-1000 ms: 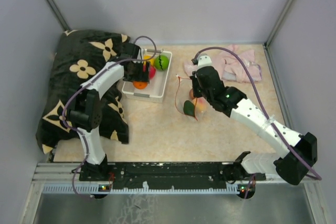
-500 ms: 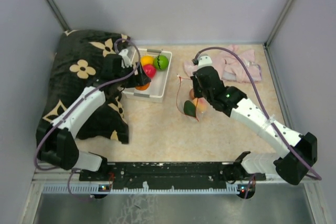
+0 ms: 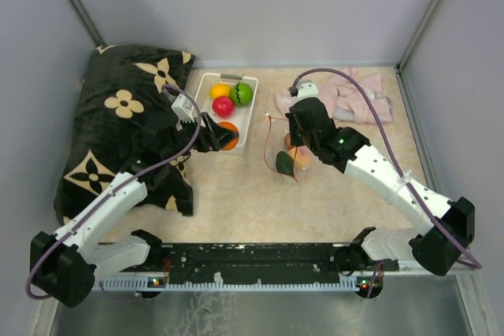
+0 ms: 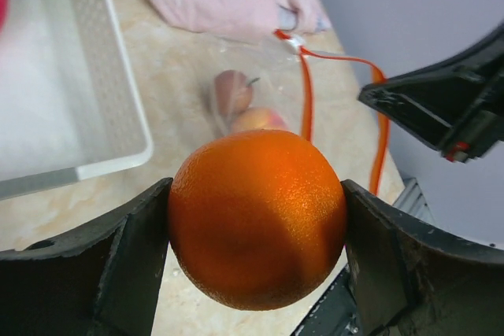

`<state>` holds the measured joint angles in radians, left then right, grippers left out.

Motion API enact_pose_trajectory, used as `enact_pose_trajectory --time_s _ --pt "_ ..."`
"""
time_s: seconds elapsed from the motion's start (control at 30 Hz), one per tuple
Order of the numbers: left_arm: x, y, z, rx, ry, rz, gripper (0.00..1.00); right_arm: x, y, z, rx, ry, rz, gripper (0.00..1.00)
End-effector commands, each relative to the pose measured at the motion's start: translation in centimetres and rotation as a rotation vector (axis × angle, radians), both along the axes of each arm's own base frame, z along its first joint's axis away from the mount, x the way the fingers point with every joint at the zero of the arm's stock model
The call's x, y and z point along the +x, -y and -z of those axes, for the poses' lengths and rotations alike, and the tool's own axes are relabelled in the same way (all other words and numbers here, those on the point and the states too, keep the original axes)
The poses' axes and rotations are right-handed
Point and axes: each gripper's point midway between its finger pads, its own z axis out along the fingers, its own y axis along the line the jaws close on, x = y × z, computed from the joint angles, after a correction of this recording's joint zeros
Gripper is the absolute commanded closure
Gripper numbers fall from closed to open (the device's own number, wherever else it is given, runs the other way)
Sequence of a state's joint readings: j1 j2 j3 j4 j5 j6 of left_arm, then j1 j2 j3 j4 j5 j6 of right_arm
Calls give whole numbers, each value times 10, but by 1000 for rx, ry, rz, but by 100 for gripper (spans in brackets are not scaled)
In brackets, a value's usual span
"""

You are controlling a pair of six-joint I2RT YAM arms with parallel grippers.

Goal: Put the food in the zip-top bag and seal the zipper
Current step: Place the fake fruit in the zipper food storage bag.

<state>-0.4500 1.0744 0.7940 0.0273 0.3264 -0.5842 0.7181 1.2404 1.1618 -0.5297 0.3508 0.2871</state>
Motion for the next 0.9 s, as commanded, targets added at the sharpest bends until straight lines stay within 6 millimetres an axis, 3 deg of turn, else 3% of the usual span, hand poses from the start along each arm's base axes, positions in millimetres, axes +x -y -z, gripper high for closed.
enact_pose_trajectory --time_s 0.0,0.27,0.53,0.8,0.87 --pt "-21 23 -41 -130 128 76 42 7 -7 -29 51 50 18 98" --pt "-50 66 -60 -229 211 193 41 4 -3 -36 54 43 30 98" --pt "-58 102 -64 -298 270 231 41 -2 -5 -37 81 22 20 98" --pt "-48 133 -40 -249 271 215 41 -7 -7 -40 101 7 10 98" --pt "-40 136 -25 -178 271 176 40 -7 -8 -39 98 -4 6 98"
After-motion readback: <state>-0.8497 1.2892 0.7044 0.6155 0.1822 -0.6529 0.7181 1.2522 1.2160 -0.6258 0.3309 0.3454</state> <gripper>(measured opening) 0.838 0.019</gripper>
